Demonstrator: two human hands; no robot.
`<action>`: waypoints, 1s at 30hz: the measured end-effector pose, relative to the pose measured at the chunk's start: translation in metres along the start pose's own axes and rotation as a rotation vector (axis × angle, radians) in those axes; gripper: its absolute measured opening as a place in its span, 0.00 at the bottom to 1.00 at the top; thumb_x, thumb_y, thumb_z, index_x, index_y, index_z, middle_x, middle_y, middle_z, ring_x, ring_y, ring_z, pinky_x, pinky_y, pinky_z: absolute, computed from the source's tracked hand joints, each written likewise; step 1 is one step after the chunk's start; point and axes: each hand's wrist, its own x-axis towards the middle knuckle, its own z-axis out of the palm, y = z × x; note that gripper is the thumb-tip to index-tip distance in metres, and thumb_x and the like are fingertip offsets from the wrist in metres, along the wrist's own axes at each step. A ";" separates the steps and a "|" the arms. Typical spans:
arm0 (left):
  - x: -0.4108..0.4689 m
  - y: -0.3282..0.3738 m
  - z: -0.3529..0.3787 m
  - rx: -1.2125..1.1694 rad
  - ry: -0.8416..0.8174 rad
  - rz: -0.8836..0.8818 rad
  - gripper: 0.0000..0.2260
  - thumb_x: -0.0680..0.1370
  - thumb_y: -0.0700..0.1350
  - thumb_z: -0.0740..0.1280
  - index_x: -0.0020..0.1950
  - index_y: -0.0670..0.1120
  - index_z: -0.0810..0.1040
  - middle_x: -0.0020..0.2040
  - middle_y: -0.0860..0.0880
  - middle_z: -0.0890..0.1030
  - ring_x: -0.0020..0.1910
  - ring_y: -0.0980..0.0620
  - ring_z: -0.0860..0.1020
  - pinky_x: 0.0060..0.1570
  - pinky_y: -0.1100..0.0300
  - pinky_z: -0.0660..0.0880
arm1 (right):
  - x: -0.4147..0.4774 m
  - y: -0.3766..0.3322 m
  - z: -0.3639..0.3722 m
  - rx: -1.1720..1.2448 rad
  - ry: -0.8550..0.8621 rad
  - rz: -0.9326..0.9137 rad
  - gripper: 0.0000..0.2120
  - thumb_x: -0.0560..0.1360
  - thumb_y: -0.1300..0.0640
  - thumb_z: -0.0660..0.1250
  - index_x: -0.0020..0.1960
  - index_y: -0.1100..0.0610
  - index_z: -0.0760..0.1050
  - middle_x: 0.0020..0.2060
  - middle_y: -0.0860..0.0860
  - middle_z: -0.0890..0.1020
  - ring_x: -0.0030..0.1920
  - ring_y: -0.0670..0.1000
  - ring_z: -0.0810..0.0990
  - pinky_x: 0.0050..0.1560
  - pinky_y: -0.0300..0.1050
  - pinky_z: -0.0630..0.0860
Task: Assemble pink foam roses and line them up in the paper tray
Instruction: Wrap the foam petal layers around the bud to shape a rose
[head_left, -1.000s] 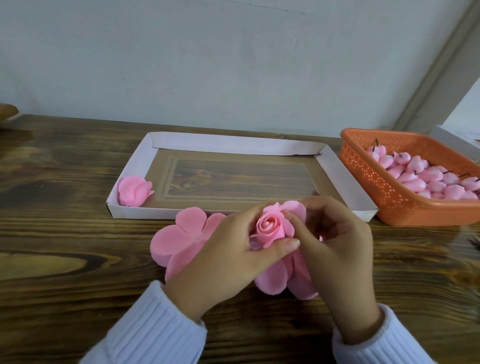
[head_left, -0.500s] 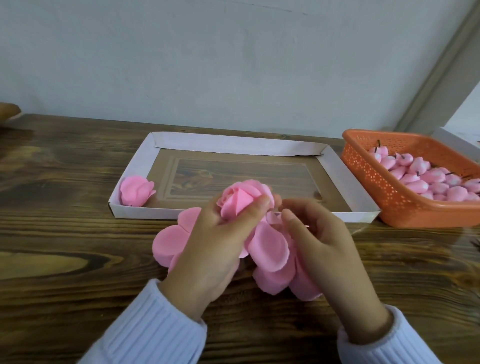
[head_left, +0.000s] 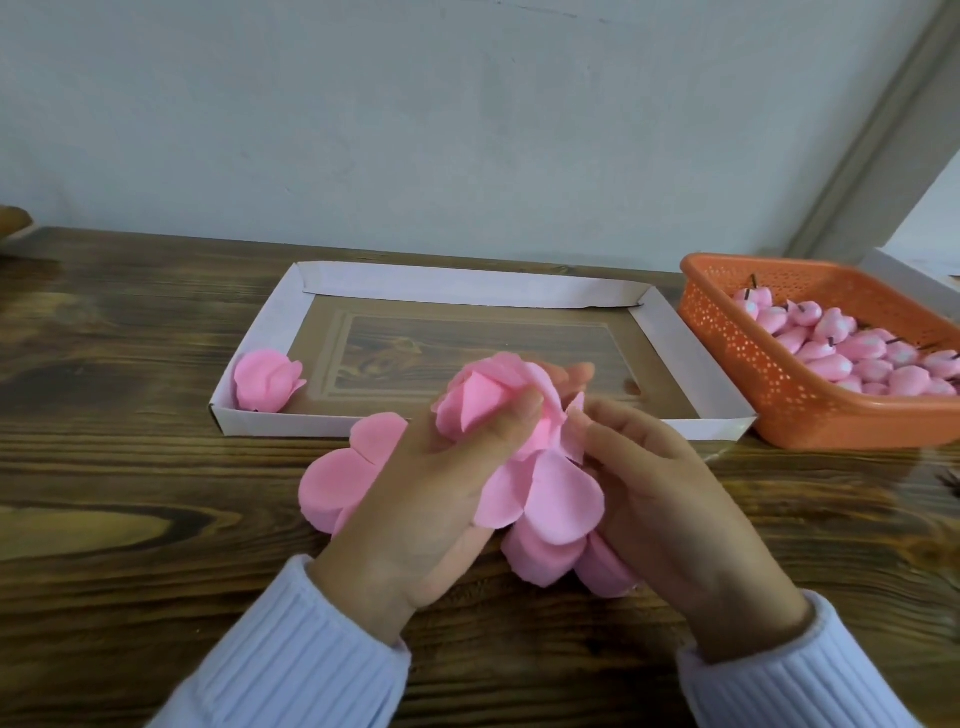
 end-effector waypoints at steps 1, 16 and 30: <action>0.000 -0.001 0.000 0.022 0.026 0.000 0.08 0.70 0.47 0.69 0.46 0.50 0.86 0.54 0.48 0.85 0.57 0.51 0.82 0.51 0.62 0.78 | 0.000 0.001 0.000 0.000 0.018 -0.015 0.16 0.70 0.56 0.69 0.53 0.65 0.79 0.48 0.63 0.82 0.47 0.59 0.78 0.49 0.51 0.74; 0.002 -0.012 -0.005 0.403 0.438 0.048 0.08 0.77 0.44 0.68 0.38 0.45 0.81 0.29 0.53 0.80 0.32 0.59 0.80 0.30 0.67 0.74 | -0.008 0.010 0.011 -0.929 0.262 -0.790 0.04 0.73 0.54 0.67 0.43 0.54 0.77 0.37 0.42 0.79 0.38 0.46 0.79 0.37 0.41 0.76; -0.001 -0.016 -0.002 0.679 0.177 0.021 0.11 0.74 0.52 0.69 0.55 0.53 0.79 0.48 0.56 0.85 0.48 0.61 0.82 0.44 0.72 0.75 | -0.006 0.012 0.006 -0.770 0.481 -0.723 0.07 0.71 0.57 0.74 0.42 0.48 0.78 0.37 0.49 0.82 0.33 0.50 0.83 0.32 0.49 0.80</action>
